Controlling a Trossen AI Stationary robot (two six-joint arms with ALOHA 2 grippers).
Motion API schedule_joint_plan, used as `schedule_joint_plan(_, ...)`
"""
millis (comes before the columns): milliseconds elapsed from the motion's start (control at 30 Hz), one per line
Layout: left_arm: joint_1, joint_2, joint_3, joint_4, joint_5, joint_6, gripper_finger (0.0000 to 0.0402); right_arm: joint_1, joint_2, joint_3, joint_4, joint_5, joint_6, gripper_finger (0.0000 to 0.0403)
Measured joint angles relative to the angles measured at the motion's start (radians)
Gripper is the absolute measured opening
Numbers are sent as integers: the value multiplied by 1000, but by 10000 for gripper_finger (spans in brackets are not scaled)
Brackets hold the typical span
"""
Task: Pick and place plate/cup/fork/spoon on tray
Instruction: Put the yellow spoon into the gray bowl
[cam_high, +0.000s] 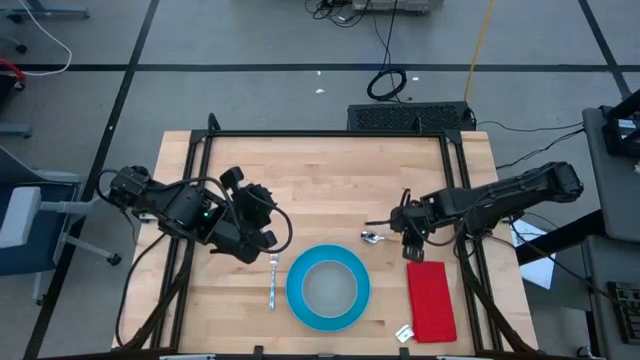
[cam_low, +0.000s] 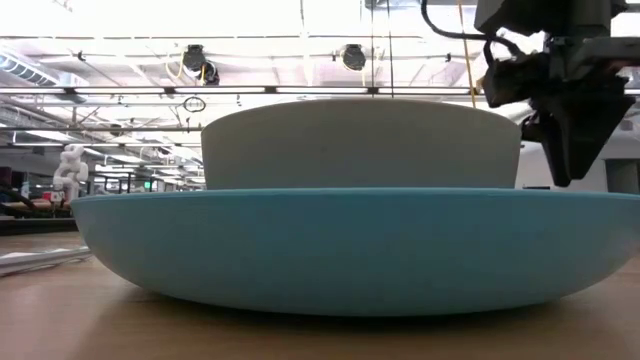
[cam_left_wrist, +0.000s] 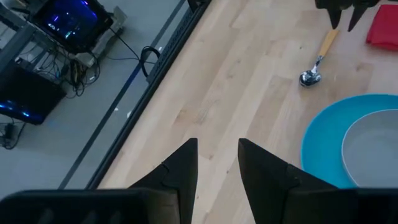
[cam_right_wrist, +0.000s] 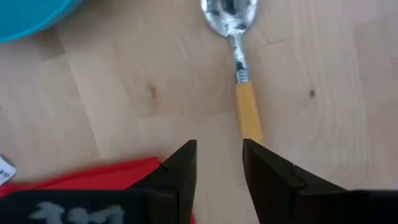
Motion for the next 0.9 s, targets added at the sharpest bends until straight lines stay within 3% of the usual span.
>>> schedule_joint_plan(900,-1,0,0,0,1,21,122,-45,53,-85,102,-2,-9,158)
